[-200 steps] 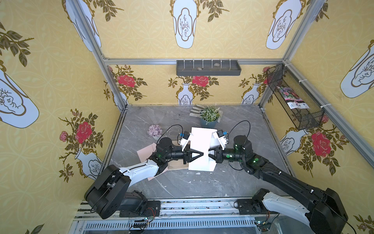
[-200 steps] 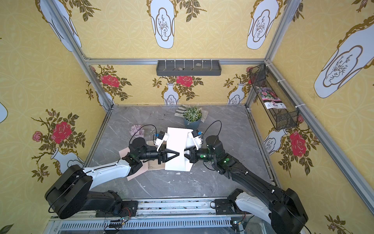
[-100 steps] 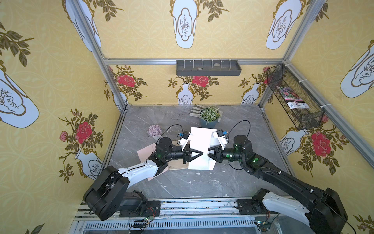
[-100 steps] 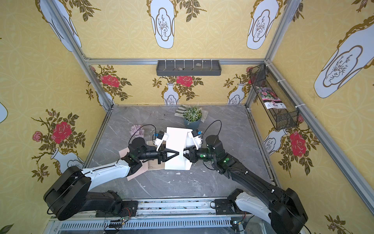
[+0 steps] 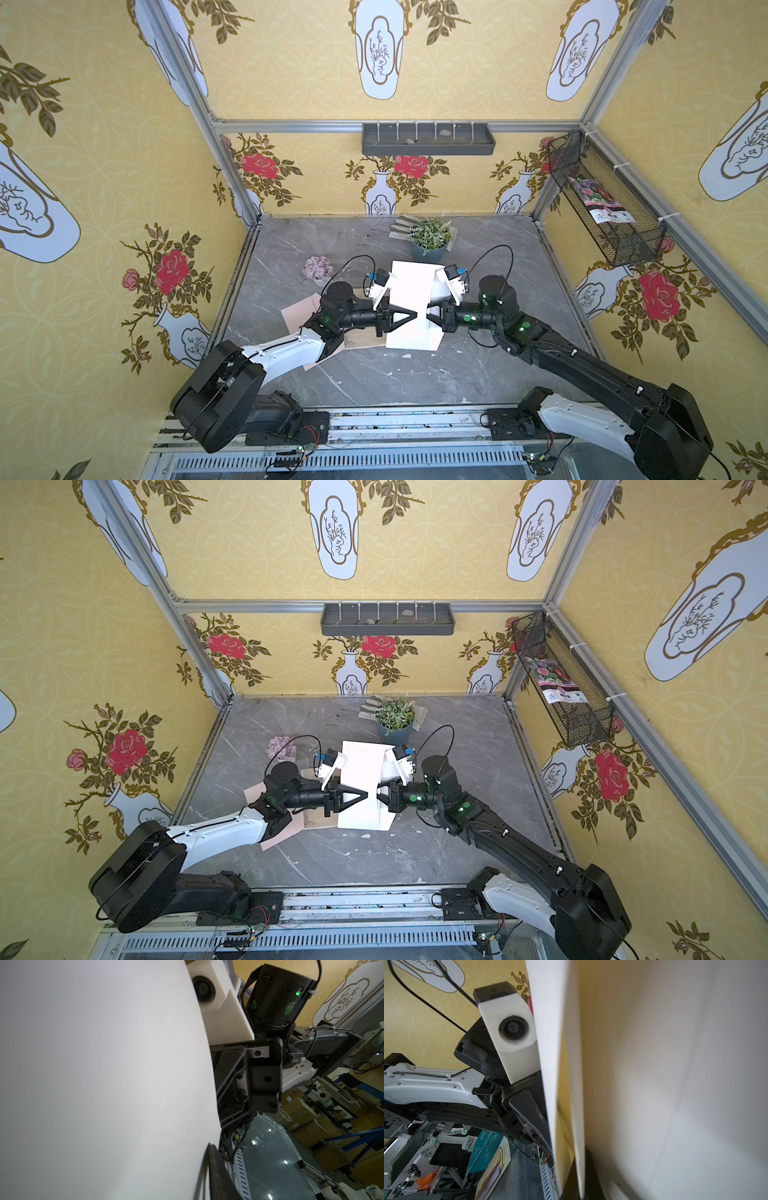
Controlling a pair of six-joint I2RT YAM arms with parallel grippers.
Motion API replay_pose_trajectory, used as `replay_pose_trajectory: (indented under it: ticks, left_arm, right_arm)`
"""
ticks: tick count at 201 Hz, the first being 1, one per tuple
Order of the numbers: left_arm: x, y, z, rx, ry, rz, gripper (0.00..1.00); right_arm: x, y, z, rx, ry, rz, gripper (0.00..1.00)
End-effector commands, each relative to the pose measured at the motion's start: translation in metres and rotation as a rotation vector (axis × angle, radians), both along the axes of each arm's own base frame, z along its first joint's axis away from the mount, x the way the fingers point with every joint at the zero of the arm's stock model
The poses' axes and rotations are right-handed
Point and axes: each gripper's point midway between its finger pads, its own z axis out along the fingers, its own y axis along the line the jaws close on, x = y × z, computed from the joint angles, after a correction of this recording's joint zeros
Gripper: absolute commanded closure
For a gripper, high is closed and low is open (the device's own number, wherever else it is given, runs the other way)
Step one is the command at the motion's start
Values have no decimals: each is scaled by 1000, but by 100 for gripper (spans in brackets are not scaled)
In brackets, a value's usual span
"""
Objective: Take the letter paper out of the envelope
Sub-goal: Take out the letter paper from the envelope.
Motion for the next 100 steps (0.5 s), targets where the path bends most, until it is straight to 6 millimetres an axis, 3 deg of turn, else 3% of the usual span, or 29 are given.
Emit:
replay_pose_trajectory:
  ticks: [1, 28, 100]
  left_arm:
    - [-1, 0, 5, -15, -32, -10, 76]
    - [-1, -1, 4, -15, -27, -10, 69]
    - [0, -1, 4, -13, -27, -3, 69]
  right_arm:
    - [2, 0, 7, 17, -24, -12, 100]
    - [2, -2, 7, 16, -27, -16, 100]
    - [2, -10, 2, -18, -30, -46, 100]
